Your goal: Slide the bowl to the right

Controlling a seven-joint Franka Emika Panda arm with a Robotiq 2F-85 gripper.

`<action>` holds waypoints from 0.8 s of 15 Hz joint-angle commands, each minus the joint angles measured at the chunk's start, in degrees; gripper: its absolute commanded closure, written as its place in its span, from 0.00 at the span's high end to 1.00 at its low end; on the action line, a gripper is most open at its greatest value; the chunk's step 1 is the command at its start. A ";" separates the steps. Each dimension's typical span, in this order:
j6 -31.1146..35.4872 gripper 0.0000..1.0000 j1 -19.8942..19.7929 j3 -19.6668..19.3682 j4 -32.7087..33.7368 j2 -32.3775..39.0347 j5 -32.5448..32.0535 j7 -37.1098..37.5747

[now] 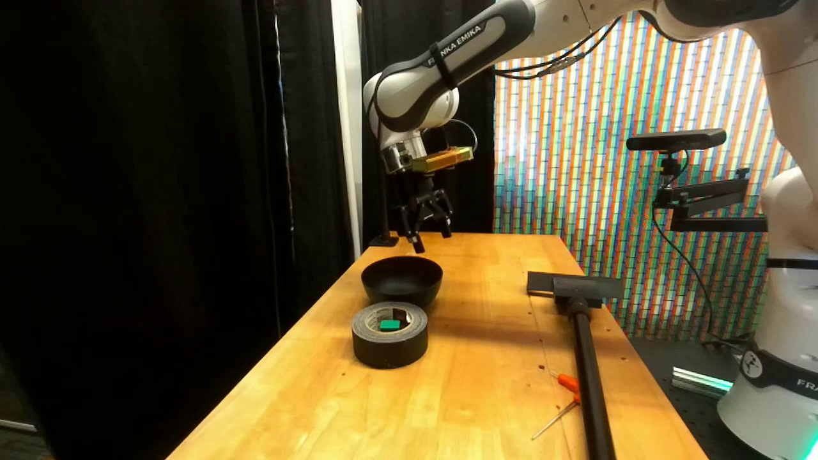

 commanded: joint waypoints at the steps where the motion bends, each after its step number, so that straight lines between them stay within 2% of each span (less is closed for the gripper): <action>1: -4.05 1.00 1.25 0.46 0.31 -0.36 -0.46 3.90; 6: -15.76 1.00 0.11 1.63 4.51 2.10 7.58 4.30; 12: -22.07 1.00 -1.10 1.20 9.22 5.14 13.83 4.32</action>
